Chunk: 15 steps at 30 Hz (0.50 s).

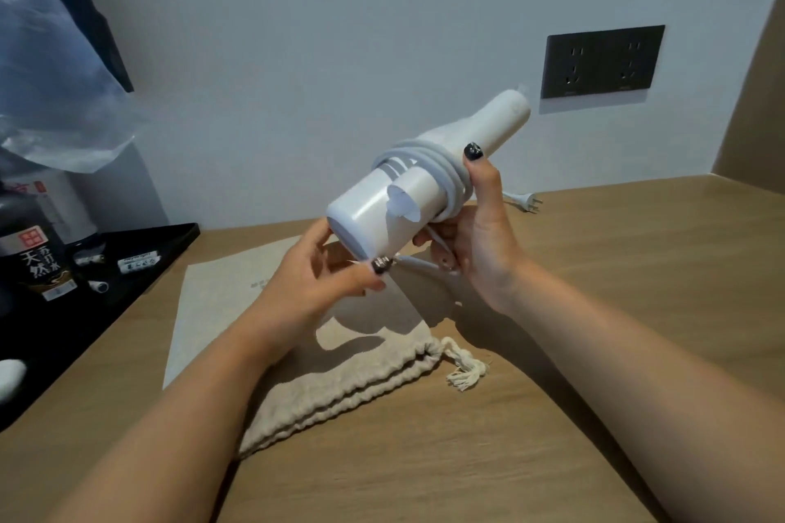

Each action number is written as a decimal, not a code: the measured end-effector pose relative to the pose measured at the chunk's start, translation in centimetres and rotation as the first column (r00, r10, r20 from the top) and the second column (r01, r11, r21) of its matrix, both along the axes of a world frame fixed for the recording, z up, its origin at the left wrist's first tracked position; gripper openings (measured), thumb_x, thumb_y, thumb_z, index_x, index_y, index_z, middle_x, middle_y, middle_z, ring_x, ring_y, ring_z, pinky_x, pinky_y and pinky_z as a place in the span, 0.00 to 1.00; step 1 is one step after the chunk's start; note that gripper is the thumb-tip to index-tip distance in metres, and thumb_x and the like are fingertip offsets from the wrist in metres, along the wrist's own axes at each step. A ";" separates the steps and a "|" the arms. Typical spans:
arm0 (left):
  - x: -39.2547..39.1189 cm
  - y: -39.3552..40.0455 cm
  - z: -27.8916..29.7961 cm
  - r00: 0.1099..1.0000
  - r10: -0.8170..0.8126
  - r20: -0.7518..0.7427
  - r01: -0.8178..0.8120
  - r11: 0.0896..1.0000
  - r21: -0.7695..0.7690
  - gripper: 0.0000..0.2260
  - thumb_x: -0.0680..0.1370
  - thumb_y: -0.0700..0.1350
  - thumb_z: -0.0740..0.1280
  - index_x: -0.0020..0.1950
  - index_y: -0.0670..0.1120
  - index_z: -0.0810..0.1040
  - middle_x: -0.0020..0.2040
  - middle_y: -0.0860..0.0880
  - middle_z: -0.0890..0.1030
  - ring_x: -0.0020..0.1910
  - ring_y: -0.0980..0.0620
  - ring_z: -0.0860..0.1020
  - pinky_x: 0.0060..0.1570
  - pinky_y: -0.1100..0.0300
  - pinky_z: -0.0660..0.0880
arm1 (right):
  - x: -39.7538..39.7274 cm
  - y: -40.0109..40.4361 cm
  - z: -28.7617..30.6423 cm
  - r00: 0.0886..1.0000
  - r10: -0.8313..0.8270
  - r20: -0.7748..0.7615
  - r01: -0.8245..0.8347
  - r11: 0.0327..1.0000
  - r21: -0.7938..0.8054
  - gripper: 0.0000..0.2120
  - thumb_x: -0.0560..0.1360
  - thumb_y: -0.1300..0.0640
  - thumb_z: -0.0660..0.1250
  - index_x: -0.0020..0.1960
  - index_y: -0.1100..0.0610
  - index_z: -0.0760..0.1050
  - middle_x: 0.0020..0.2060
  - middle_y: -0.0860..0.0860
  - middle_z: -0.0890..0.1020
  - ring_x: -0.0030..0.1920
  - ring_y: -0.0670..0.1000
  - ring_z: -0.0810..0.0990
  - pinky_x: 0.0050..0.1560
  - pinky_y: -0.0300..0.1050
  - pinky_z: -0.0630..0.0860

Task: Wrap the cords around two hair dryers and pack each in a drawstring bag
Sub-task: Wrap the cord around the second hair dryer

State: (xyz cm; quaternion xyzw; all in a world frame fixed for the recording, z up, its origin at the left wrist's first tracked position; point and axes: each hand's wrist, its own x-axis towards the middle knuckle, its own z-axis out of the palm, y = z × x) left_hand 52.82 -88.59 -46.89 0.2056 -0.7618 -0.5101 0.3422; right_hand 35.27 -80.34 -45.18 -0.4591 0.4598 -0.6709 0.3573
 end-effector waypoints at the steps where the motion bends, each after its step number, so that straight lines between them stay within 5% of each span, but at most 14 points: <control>1: 0.3 -0.2 0.0 0.994 -0.084 -0.072 0.093 0.985 0.146 0.37 0.60 0.55 0.80 0.65 0.47 0.72 0.51 0.44 0.82 0.45 0.48 0.83 0.43 0.59 0.79 | 0.0 0.0 0.0 1.000 0.012 -0.024 -0.013 0.999 -0.043 0.37 0.63 0.26 0.53 0.50 0.57 0.74 0.33 0.56 0.71 0.29 0.47 0.69 0.28 0.42 0.58; 4: 0.8 -0.7 0.1 0.969 -0.182 -0.168 0.236 0.885 0.401 0.45 0.54 0.64 0.80 0.64 0.43 0.75 0.52 0.40 0.82 0.47 0.43 0.82 0.46 0.52 0.81 | 0.2 0.0 -0.3 0.993 0.059 -0.103 -0.072 0.990 -0.123 0.30 0.63 0.29 0.59 0.43 0.56 0.73 0.28 0.48 0.70 0.28 0.44 0.67 0.29 0.41 0.58; 9: 1.1 -0.2 -0.4 0.983 -0.182 0.017 0.171 0.952 0.253 0.43 0.56 0.64 0.80 0.61 0.38 0.77 0.57 0.34 0.80 0.56 0.35 0.79 0.61 0.38 0.72 | 0.8 0.2 -0.5 0.931 0.123 -0.344 -0.148 0.988 -0.048 0.26 0.60 0.26 0.66 0.28 0.49 0.75 0.26 0.55 0.67 0.28 0.46 0.62 0.30 0.42 0.55; 15: 0.5 0.2 0.3 0.999 -0.046 -0.013 0.047 0.990 0.133 0.36 0.60 0.67 0.76 0.58 0.44 0.79 0.50 0.43 0.84 0.49 0.46 0.82 0.54 0.48 0.79 | 0.2 -0.5 -0.1 0.912 -0.087 -0.400 0.062 0.995 -0.076 0.28 0.62 0.28 0.58 0.29 0.54 0.65 0.24 0.51 0.64 0.27 0.46 0.62 0.34 0.45 0.57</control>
